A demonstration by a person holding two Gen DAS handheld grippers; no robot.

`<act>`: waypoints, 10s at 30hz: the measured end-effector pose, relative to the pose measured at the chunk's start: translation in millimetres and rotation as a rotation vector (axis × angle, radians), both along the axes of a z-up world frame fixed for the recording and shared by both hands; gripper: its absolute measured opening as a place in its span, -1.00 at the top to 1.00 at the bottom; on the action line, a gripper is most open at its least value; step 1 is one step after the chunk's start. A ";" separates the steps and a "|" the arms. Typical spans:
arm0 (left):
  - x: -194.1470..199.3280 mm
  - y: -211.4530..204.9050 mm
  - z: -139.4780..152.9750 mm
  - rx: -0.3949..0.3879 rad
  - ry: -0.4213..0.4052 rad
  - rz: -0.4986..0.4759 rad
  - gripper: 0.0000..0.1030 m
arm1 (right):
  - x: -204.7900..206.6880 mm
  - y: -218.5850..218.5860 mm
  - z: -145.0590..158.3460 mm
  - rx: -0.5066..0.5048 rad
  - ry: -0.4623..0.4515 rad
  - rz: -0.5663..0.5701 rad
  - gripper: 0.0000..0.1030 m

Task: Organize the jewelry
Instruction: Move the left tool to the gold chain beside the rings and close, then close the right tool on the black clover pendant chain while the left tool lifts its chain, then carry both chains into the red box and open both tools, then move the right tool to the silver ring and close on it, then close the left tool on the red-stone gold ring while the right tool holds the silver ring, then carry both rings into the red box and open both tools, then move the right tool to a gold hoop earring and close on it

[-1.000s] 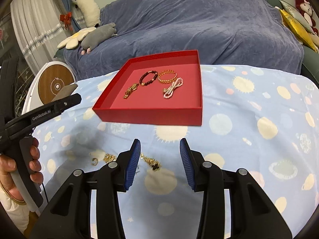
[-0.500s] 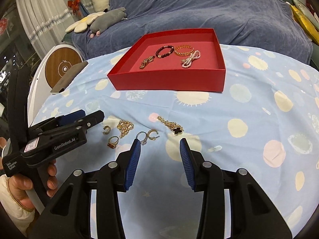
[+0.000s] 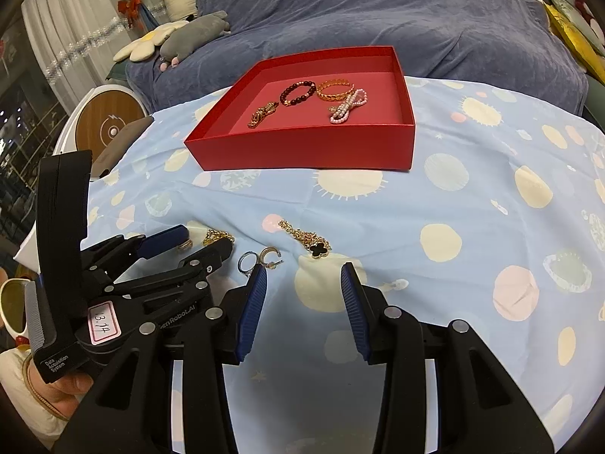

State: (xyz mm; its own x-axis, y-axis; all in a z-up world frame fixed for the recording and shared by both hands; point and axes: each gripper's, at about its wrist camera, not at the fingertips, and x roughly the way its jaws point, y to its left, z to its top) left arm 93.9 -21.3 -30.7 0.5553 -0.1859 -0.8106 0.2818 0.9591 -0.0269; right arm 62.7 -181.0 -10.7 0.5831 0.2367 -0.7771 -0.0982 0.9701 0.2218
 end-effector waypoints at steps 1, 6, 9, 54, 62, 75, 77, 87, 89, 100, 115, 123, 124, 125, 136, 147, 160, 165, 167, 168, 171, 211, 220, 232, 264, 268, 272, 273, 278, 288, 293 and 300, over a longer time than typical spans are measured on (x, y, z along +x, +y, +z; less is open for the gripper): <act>-1.1 -1.5 0.1 0.008 -0.008 -0.006 0.36 | 0.5 0.1 -0.7 0.001 0.002 0.000 0.24; -1.7 -3.3 -2.2 -0.001 0.008 -0.024 0.88 | 2.4 1.3 -1.9 -0.003 0.007 -0.001 0.24; -0.9 2.9 1.1 -0.028 0.021 -0.016 0.92 | 3.9 3.0 -2.4 -0.005 0.009 0.002 0.23; 4.8 65.3 55.4 -0.202 -0.010 0.098 0.92 | 22.9 2.6 5.3 -0.049 -0.055 -0.002 0.96; 8.5 55.3 66.1 -0.213 -0.021 0.091 0.92 | 17.3 -17.6 46.3 0.001 -0.144 -0.042 0.96; 58.1 23.2 123.5 -0.196 -0.125 0.056 0.92 | 60.0 -38.3 131.2 0.048 -0.319 -0.094 0.96; 71.3 17.2 128.1 -0.194 -0.139 0.056 0.92 | 69.7 -38.2 138.4 0.047 -0.339 -0.097 0.96; 129.8 2.9 107.1 -0.206 -0.094 0.076 0.92 | 116.1 -40.2 115.4 0.039 -0.308 -0.108 0.96; 136.0 1.2 99.1 -0.209 -0.075 0.080 0.92 | 123.4 -40.8 103.1 0.026 -0.275 -0.103 0.96; 143.8 -8.8 79.6 -0.190 -0.032 0.090 0.71 | 131.0 -46.4 79.1 0.002 -0.218 -0.123 0.92; 104.3 8.9 97.3 -0.141 -0.089 0.077 0.13 | 89.8 -31.9 99.1 0.052 -0.247 -0.097 0.89; 54.4 33.6 83.6 -0.104 -0.071 0.091 0.05 | 36.6 -10.0 72.6 0.038 -0.169 -0.044 0.69; 47.6 37.1 80.8 -0.101 -0.067 0.093 0.04 | 29.6 -9.6 66.2 0.047 -0.145 -0.042 0.69; 40.8 41.4 77.6 -0.102 -0.060 0.096 0.03 | 22.8 -9.3 60.5 0.060 -0.125 -0.042 0.68; -20.0 69.0 41.7 -0.141 0.021 0.138 0.03 | -23.5 12.3 8.1 0.060 -0.009 0.020 0.68; -22.4 72.4 28.0 -0.134 0.060 0.120 0.03 | -14.5 43.5 -15.3 0.028 0.023 0.093 0.68; -28.2 82.0 22.4 -0.141 0.079 0.106 -0.12 | 4.0 53.4 -24.1 -0.005 0.031 0.095 0.68; -33.1 75.5 21.7 -0.136 0.083 0.083 -0.13 | 7.6 59.0 -26.2 -0.016 0.026 0.102 0.68; -33.7 73.4 20.8 -0.134 0.086 0.079 -0.14 | 9.0 59.7 -26.1 -0.019 0.023 0.103 0.66; -33.9 72.9 20.3 -0.134 0.087 0.078 -0.16 | 9.5 59.9 -25.8 -0.018 0.020 0.102 0.54; -34.3 71.9 19.4 -0.132 0.088 0.080 -0.21 | 11.2 61.2 -25.0 -0.028 0.008 0.097 0.41; -32.7 13.3 -1.0 -0.049 0.048 -0.038 0.76 | -14.9 22.5 -7.4 -0.013 -0.019 0.047 0.84; -31.3 21.5 20.6 -0.102 0.026 -0.024 0.76 | -14.3 18.4 7.4 0.005 -0.053 0.037 0.84; 7.0 17.4 76.1 -0.148 -0.065 0.011 0.76 | 13.1 3.3 57.2 0.024 -0.153 -0.015 0.84; 174.9 -21.0 33.4 -0.141 -0.018 0.041 0.70 | 166.7 -42.9 4.0 -0.021 -0.095 -0.130 0.82; 176.4 -18.5 30.4 -0.137 -0.018 0.064 0.35 | 166.2 -46.3 6.8 -0.015 -0.107 -0.142 0.79; 174.4 -15.2 37.7 -0.151 -0.028 0.075 0.23 | 162.6 -51.5 16.9 -0.001 -0.119 -0.157 0.79; 173.6 -13.9 40.6 -0.160 -0.028 0.079 0.20 | 161.1 -52.7 20.3 0.001 -0.122 -0.159 0.79; 164.6 -6.1 65.1 -0.182 -0.043 0.095 0.18 | 140.9 -55.7 47.1 0.018 -0.146 -0.163 0.79; 95.7 24.7 102.5 -0.170 -0.088 0.115 -0.16 | 58.7 -51.2 62.4 0.120 -0.134 -0.144 0.77; 54.3 42.9 85.9 -0.129 -0.059 0.128 -0.17 | 23.0 -33.1 46.8 0.138 -0.080 -0.109 0.76; 4.5 60.1 51.1 -0.100 -0.011 0.133 -0.17 | -9.8 14.3 18.5 0.034 -0.049 0.007 0.31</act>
